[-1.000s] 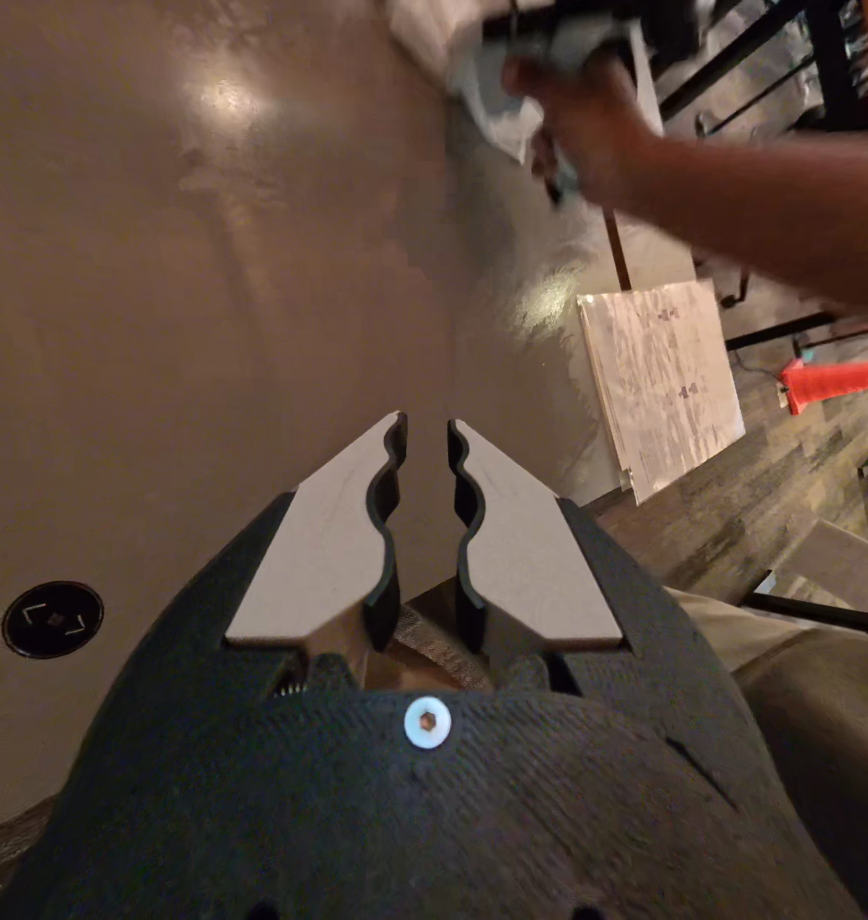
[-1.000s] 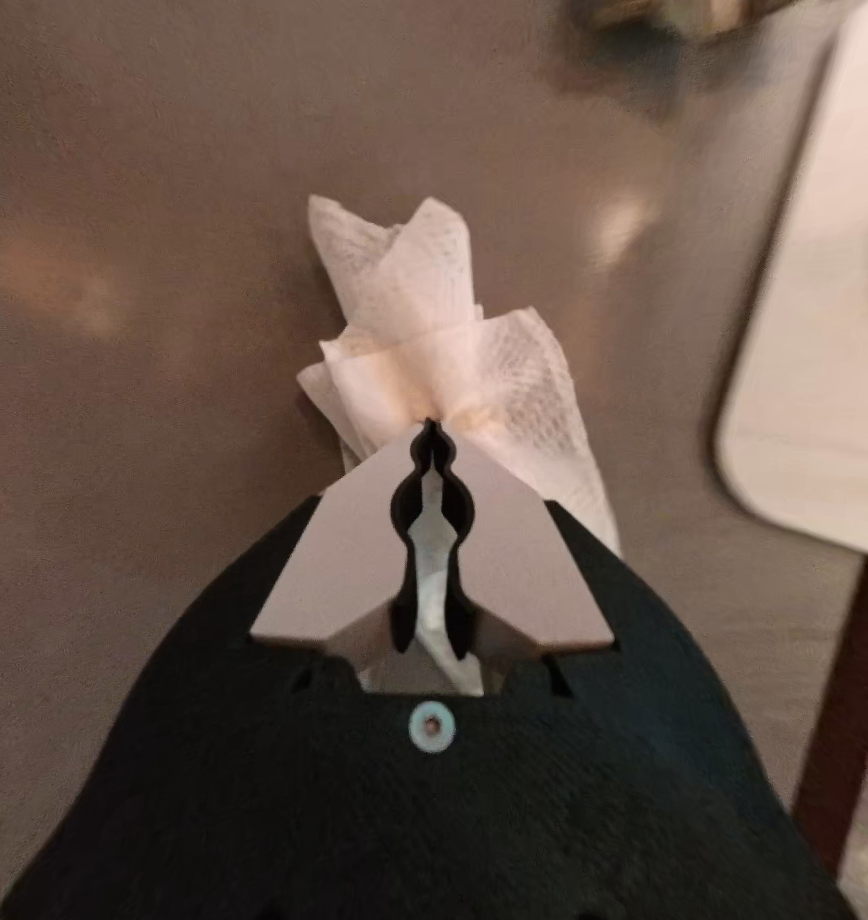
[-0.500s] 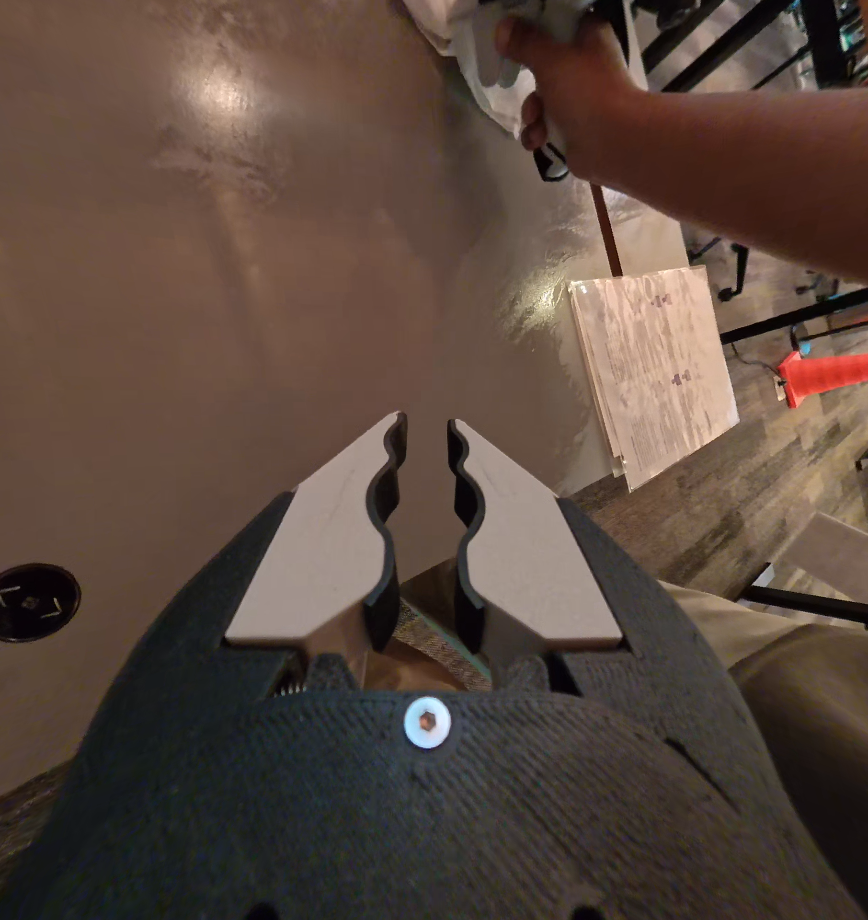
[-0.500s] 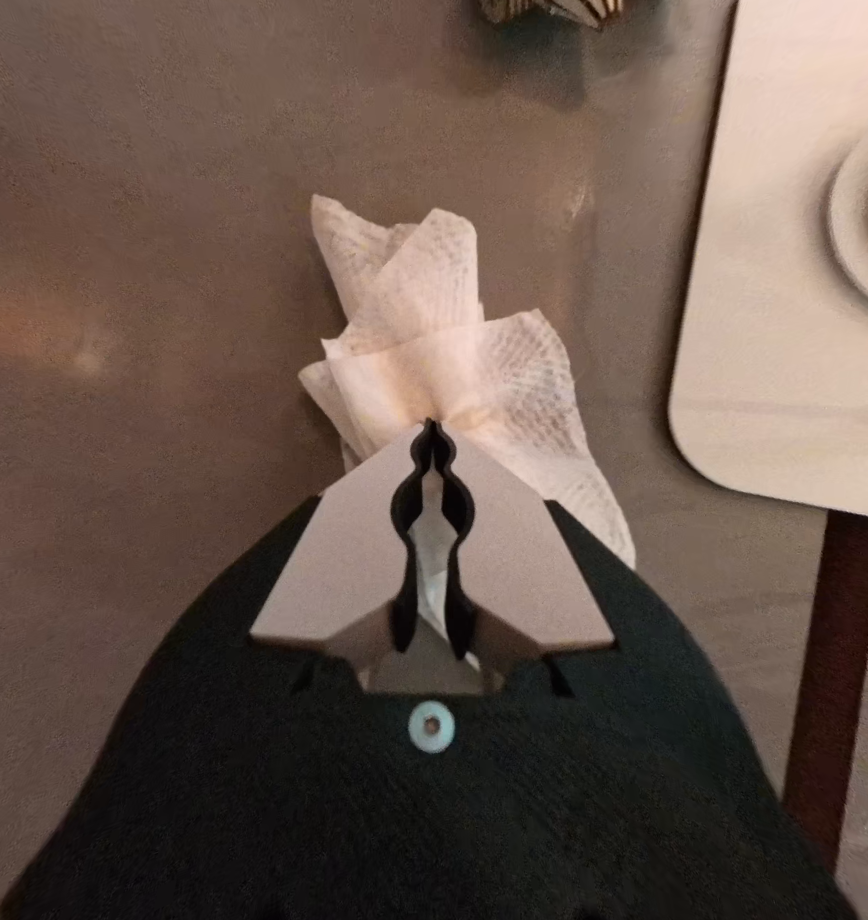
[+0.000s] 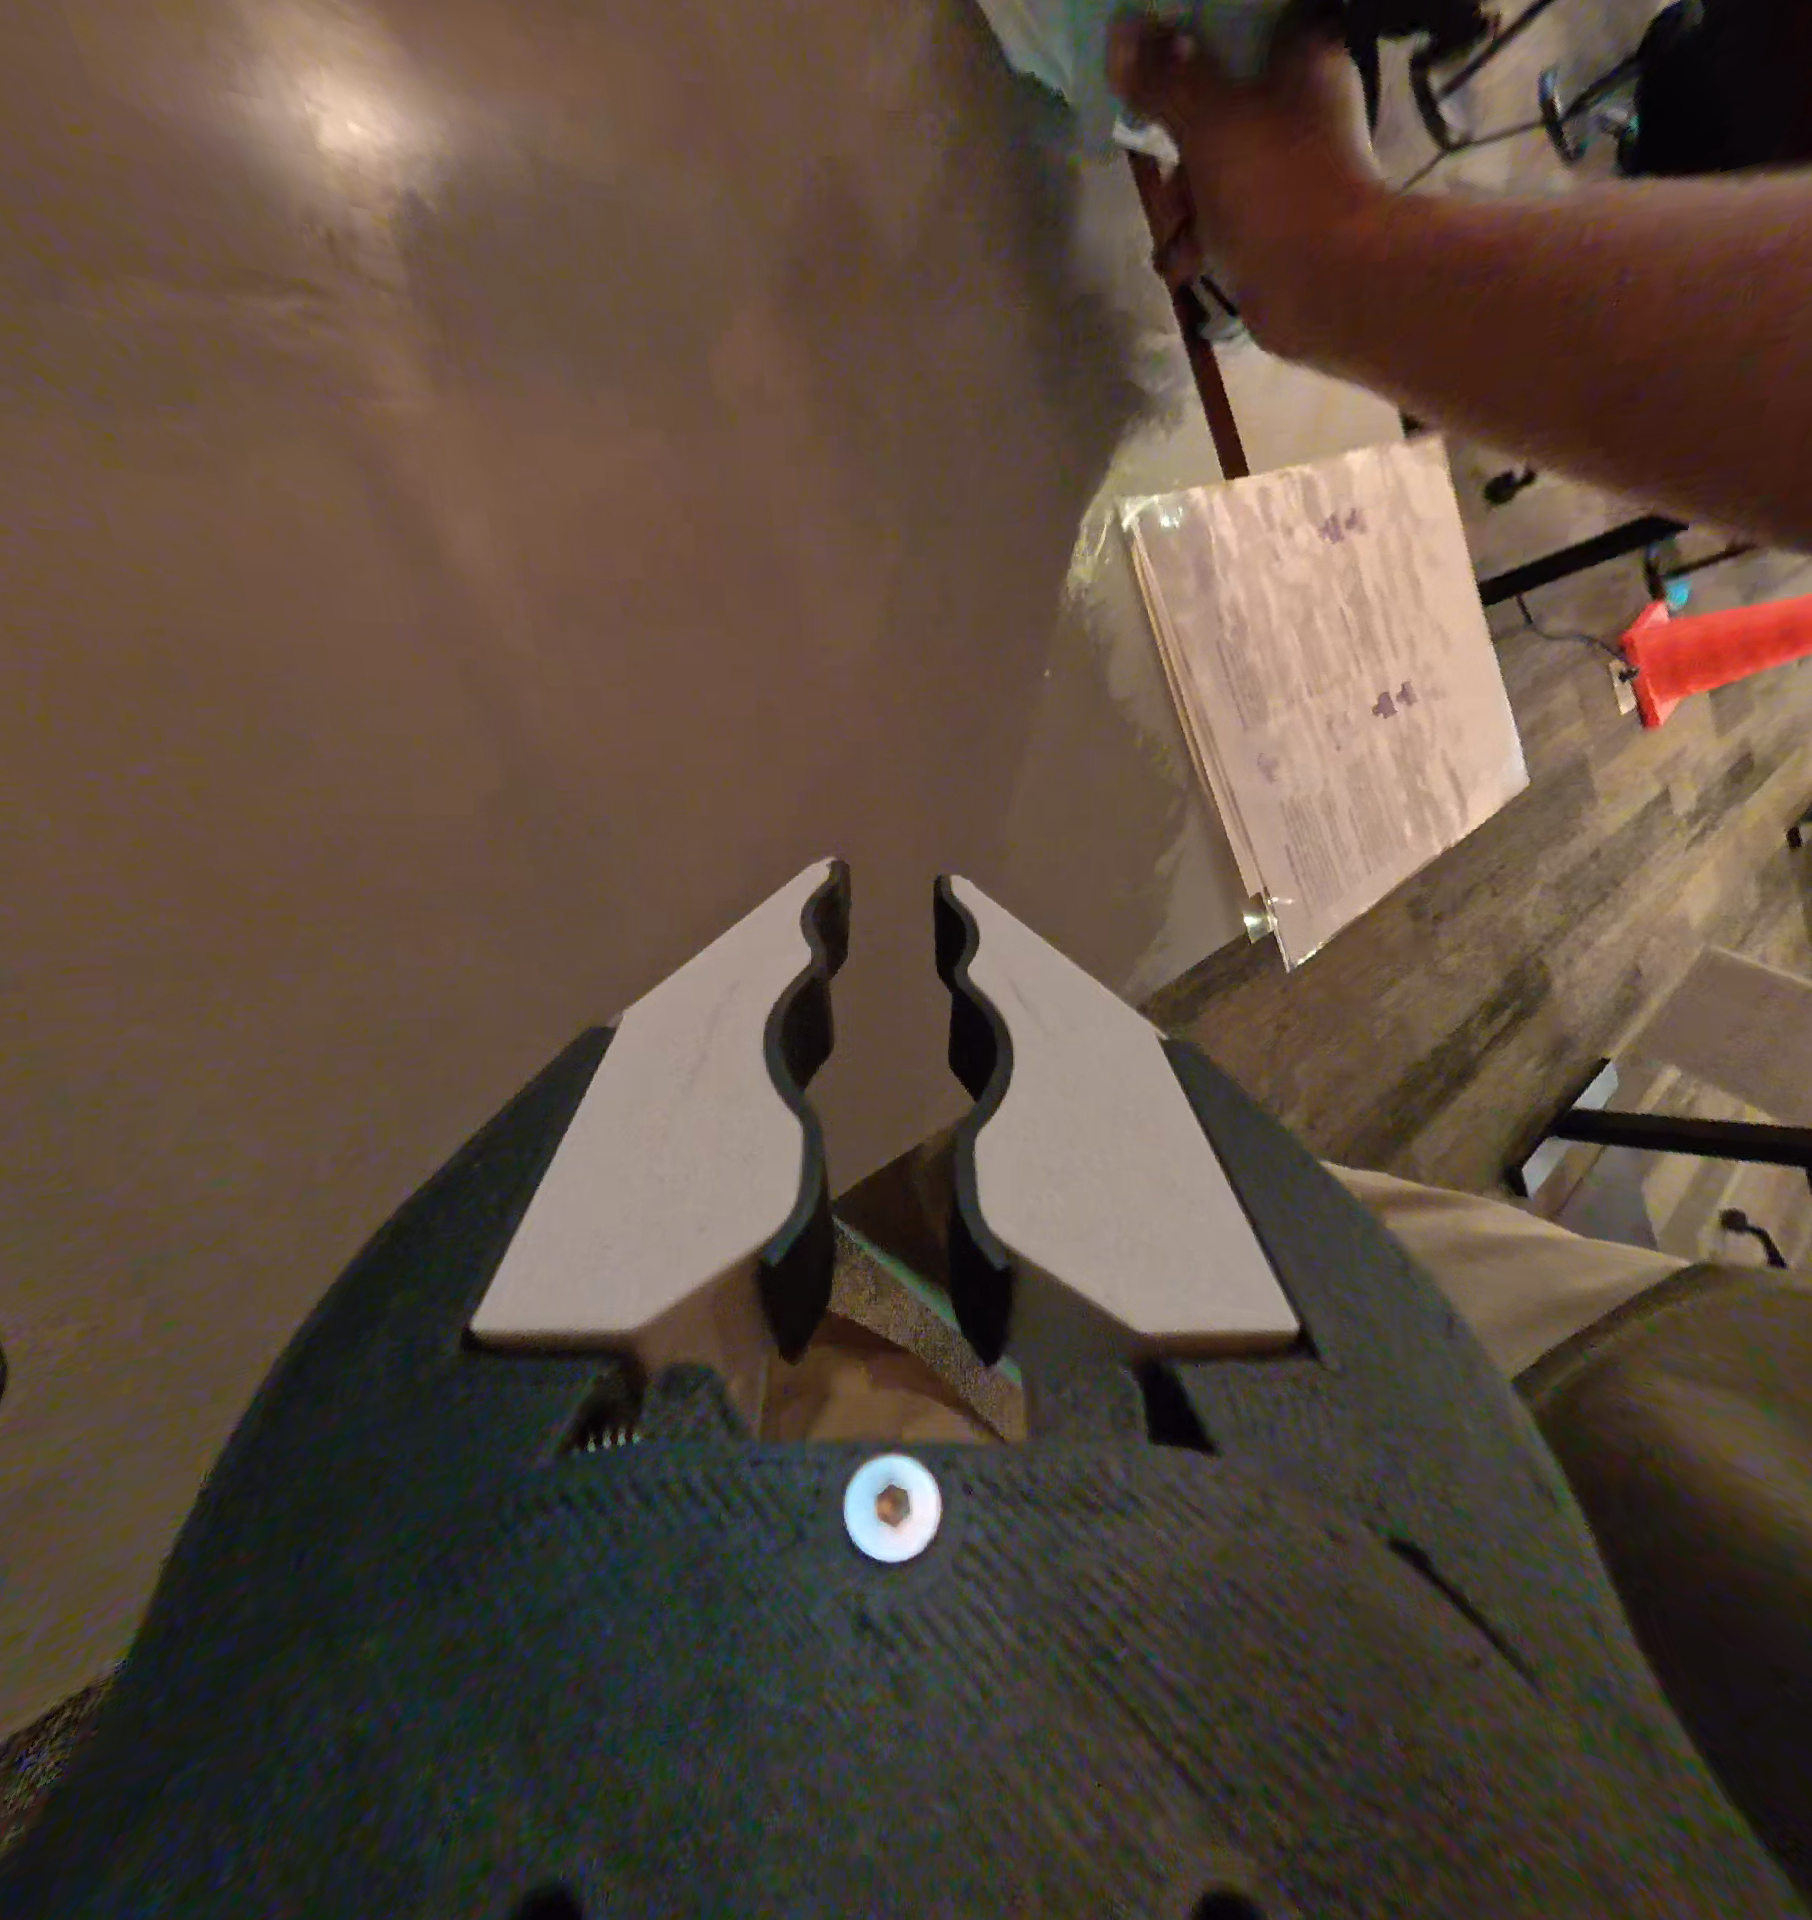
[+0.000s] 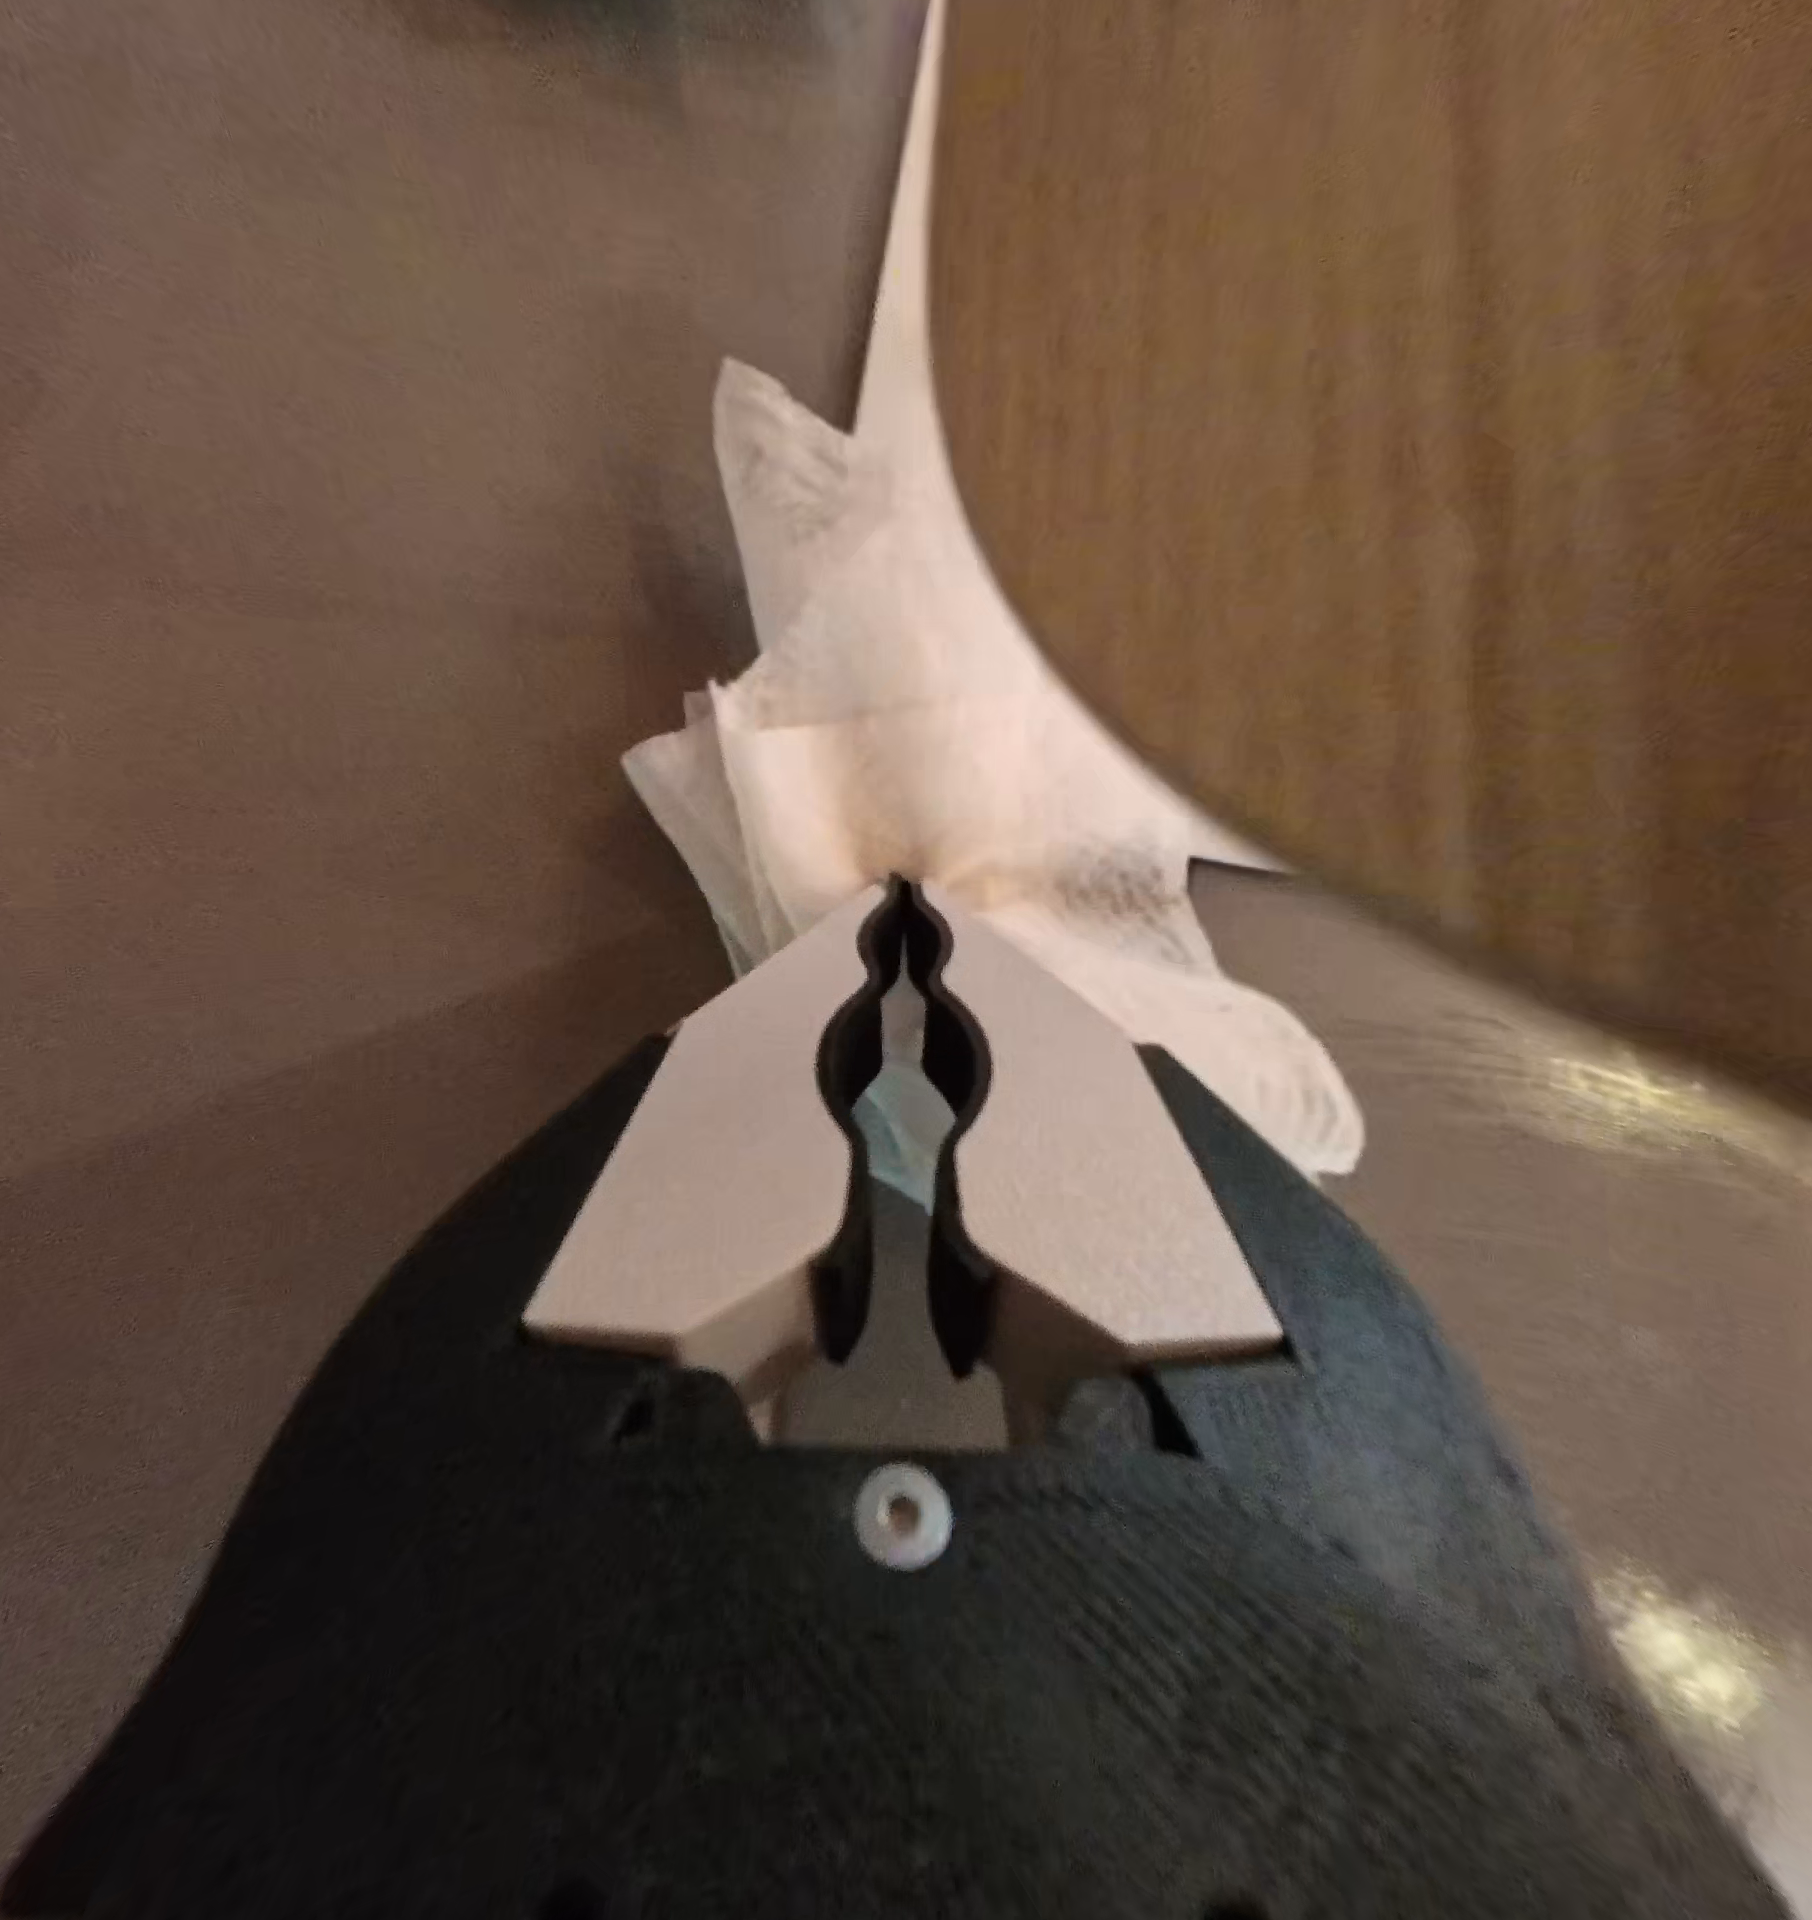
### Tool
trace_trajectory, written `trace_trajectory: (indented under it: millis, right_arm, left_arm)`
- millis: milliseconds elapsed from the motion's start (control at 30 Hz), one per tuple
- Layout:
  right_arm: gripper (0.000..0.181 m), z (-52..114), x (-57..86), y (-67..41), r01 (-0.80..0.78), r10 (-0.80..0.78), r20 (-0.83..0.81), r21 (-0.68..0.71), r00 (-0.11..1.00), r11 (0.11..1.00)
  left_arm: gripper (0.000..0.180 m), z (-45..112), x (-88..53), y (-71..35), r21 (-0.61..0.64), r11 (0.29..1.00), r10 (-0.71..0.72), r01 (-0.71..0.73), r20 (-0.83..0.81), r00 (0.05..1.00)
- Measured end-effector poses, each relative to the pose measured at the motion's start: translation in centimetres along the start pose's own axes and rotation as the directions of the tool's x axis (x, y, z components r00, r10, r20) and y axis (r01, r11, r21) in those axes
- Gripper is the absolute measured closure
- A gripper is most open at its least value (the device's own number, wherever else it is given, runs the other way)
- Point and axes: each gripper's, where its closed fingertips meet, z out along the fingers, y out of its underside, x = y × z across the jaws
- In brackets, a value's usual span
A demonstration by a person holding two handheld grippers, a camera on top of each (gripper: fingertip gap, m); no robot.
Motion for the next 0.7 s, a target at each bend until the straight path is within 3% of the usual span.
trace_trajectory:
  millis: [167,267,500,700]
  right_arm:
    - [0.181,-3.3,-3.3,3.0,0.116,-0.112,0.104,-0.032,0.988,0.993]
    - [0.181,-6.4,-2.8,6.7,0.097,-0.089,0.118,-0.068,0.989,0.993]
    - [0.181,-8.9,8.2,11.7,0.078,-0.101,-0.142,-0.156,0.985,0.985]
    - [0.181,-2.9,16.1,7.1,-0.084,0.070,-0.172,-0.074,0.983,0.994]
  left_arm:
    - [0.174,0.9,1.3,0.0,-0.029,0.999,0.021,-0.021,-0.019,1.000]
    - [0.172,1.4,1.8,-1.0,-0.022,0.998,0.050,-0.050,-0.022,0.999]
    - [0.169,2.7,2.1,-1.7,-0.033,0.998,0.057,-0.058,-0.030,0.998]
    - [0.173,3.4,2.6,-1.2,-0.082,0.993,0.085,-0.088,-0.033,0.996]
